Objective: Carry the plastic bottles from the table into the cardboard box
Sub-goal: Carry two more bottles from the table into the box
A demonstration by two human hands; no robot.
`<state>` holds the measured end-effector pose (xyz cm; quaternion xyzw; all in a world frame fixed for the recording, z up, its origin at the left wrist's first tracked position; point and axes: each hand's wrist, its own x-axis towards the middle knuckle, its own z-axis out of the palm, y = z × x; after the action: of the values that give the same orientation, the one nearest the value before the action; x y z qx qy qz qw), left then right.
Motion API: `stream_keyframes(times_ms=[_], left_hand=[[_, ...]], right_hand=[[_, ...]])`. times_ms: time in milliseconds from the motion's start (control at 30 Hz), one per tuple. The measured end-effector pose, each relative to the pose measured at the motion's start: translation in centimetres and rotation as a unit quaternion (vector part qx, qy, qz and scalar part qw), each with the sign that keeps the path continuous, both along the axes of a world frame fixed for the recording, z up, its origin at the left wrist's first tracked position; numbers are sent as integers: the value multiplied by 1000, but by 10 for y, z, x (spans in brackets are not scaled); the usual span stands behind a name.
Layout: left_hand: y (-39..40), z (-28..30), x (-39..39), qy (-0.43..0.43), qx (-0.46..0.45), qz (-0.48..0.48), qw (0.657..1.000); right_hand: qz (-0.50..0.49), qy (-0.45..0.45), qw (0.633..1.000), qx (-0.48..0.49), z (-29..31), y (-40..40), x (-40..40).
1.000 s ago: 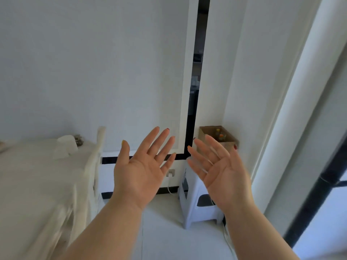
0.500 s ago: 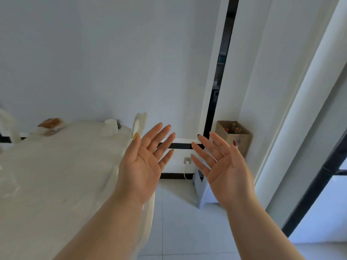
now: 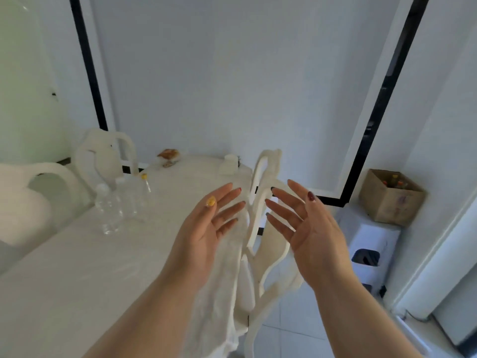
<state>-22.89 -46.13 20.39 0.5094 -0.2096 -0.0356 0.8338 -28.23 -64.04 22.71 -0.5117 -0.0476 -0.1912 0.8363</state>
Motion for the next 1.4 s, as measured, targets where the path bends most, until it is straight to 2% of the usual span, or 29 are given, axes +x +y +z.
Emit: stream_keyframes(times_ms=[267,533,800,1100,1233,1400], left_hand=[[184,-11,53,-47,74,26,996],[287,-27,125,-45,94,100,989],[326,-60,223,-1,108,197,974],[343,-97,327,80,172,278,942],[349,-118,363,86,235,297,922],[356,-150,403,131,313,296,893]], right_hand=[[-23,7,1000,19,-32,166,56],[-17,26,999,-14,-40,261,138],[-14,86,994,-70,-63,297,250],[-12,148,974,-173,-98,309,376],[-48,171,948,-264,-121,314,429],[-69,251,899,-351,-157,321,486]])
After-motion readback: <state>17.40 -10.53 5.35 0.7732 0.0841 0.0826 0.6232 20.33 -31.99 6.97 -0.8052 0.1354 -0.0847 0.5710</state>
